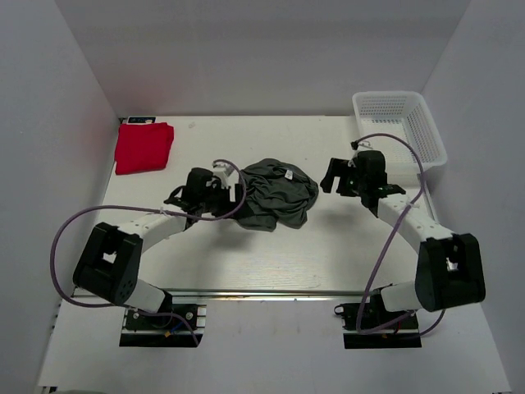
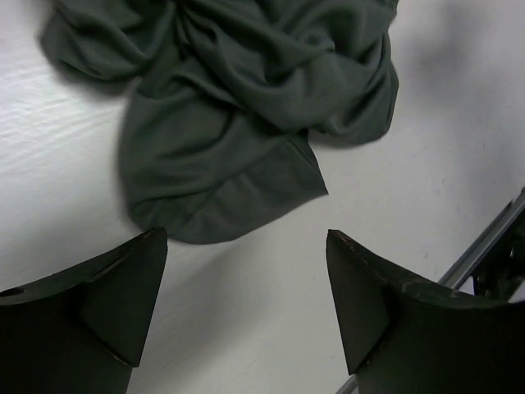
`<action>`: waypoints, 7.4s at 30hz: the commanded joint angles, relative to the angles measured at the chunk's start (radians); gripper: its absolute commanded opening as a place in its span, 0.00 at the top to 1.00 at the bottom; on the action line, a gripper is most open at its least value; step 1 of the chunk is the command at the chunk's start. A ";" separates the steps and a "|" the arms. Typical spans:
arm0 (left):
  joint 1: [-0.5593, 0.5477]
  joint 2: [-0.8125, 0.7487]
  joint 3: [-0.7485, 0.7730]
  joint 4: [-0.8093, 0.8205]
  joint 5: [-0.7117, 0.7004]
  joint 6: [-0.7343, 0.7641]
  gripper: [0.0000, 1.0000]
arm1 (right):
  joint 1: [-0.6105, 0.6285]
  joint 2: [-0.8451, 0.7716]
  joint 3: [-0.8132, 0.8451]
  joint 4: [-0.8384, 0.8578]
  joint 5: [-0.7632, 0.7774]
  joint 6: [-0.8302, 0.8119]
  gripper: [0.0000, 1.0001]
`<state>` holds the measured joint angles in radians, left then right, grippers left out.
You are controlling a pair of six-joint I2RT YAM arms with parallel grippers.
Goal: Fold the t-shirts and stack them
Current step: Flatten out the tshirt
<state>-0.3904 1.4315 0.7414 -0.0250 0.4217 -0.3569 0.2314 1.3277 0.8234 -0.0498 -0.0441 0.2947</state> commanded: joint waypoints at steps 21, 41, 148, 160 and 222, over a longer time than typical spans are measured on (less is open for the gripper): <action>-0.145 0.294 0.136 -0.058 -0.290 -0.128 0.49 | 0.029 0.499 0.192 0.200 -0.154 0.041 0.36; -0.133 -0.334 0.251 -0.277 -0.741 -0.007 1.00 | 0.037 -0.196 0.077 0.257 0.031 0.052 1.00; -0.133 -0.249 -0.289 -0.524 -0.475 -0.277 0.88 | 0.006 -0.266 -0.276 -0.268 -0.006 0.262 0.10; -0.133 -0.365 -0.269 -0.517 -0.460 -0.286 1.00 | 0.016 -0.205 -0.323 -0.203 -0.064 0.241 0.22; -0.123 -0.680 0.972 -0.601 -0.876 0.067 1.00 | 0.005 -0.576 0.896 -0.320 0.216 -0.037 1.00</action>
<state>-0.5194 0.7990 1.6623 -0.6086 -0.4484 -0.3363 0.2436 0.7784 1.6310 -0.3603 0.1883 0.3191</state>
